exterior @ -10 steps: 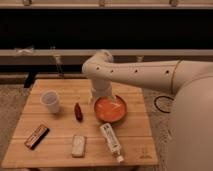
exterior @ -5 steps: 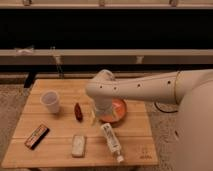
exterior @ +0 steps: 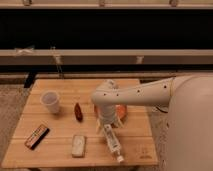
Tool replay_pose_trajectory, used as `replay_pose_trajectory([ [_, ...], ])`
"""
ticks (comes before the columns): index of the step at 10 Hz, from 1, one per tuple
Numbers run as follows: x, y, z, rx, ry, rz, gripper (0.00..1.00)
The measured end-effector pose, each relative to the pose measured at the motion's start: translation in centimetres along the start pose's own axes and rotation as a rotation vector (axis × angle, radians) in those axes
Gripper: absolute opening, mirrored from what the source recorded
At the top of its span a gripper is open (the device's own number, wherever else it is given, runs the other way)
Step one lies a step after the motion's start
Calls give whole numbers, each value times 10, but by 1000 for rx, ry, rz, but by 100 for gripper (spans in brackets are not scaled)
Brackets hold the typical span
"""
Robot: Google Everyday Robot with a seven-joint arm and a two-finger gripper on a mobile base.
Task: Place the bottle in the ceramic bowl
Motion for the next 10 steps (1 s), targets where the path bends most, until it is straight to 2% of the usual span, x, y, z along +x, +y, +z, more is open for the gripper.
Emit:
replay_pose_trajectory([
  [5, 1, 6, 22, 8, -101, 8, 80],
  [6, 1, 6, 27, 9, -135, -7, 75],
  [10, 5, 6, 33, -3, -207, -47, 36],
])
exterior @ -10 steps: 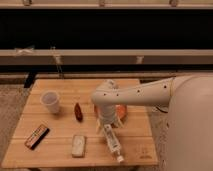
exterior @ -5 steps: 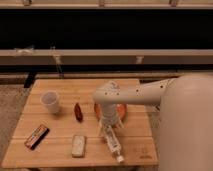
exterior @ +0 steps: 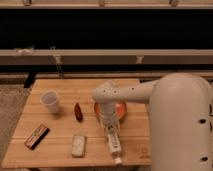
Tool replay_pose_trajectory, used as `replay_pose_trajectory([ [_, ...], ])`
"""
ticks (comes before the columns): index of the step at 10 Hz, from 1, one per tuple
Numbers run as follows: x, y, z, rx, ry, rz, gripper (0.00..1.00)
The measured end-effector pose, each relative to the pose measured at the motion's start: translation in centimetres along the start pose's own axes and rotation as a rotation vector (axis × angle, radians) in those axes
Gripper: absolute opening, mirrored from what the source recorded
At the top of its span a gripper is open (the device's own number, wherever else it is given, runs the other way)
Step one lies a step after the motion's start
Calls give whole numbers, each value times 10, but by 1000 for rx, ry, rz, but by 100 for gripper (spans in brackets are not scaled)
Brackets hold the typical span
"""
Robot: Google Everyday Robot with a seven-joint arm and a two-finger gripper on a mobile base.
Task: Place the bottle in the ceramic bowl
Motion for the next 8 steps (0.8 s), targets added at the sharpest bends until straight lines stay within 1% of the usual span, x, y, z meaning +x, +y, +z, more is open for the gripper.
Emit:
replay_pose_trajectory([
  [1, 1, 0, -2, -10, -18, -2, 28],
  [2, 0, 0, -10, -20, -49, -8, 16],
  [3, -3, 5, -18, -25, -70, -5, 6],
  [4, -7, 9, -28, -26, -78, -6, 1],
  [5, -13, 13, -42, -23, -80, -8, 0],
  [6, -23, 21, -65, -18, -78, -8, 0],
  [8, -36, 36, -99, -8, -54, 0, 0],
])
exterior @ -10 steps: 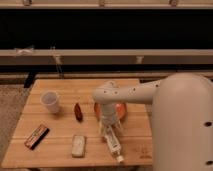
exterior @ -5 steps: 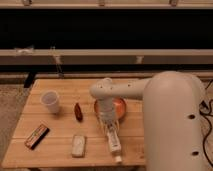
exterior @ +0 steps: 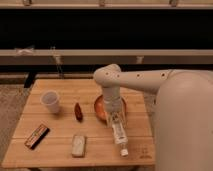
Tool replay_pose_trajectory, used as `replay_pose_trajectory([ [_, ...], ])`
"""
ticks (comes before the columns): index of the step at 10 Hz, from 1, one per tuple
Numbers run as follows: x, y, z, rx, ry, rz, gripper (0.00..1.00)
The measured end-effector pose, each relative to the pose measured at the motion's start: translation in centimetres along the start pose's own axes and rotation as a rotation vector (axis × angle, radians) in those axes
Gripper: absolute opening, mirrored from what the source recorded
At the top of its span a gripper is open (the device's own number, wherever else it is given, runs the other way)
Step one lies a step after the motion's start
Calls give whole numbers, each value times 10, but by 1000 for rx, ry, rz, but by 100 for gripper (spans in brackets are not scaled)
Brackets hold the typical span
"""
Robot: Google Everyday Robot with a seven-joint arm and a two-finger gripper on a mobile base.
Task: Place the bottle in the ceramic bowl
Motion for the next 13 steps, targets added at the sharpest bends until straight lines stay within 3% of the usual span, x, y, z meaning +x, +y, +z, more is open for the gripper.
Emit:
replay_pose_trajectory([
  [2, 4, 17, -25, -7, 31, 16, 0],
  [6, 36, 35, -44, -28, 77, 42, 0],
  [7, 46, 38, -47, -33, 89, 49, 5],
  [13, 118, 34, -72, -66, 190, 66, 65],
])
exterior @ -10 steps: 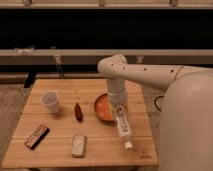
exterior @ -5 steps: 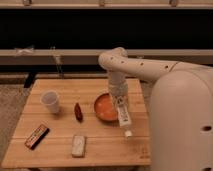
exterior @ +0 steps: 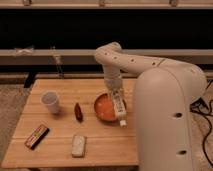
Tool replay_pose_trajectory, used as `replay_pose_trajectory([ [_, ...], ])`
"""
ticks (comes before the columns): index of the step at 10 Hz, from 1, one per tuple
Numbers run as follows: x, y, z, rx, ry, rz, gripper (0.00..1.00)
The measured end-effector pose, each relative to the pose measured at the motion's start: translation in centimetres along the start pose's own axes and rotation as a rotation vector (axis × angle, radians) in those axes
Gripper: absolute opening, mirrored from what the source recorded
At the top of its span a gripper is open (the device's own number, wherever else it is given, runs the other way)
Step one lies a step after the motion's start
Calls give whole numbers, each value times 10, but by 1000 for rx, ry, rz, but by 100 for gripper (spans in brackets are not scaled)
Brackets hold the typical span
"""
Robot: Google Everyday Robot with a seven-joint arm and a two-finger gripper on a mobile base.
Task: Place the bottle in the ceramic bowl
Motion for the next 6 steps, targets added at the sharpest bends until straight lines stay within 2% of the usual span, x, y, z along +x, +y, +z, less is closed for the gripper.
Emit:
replay_pose_trajectory([
  [1, 17, -3, -3, -5, 28, 2, 77],
  [2, 27, -7, -6, -7, 46, 0, 80],
  [5, 61, -19, -11, -9, 104, -10, 80],
  [6, 73, -31, -11, 1, 123, -20, 80],
])
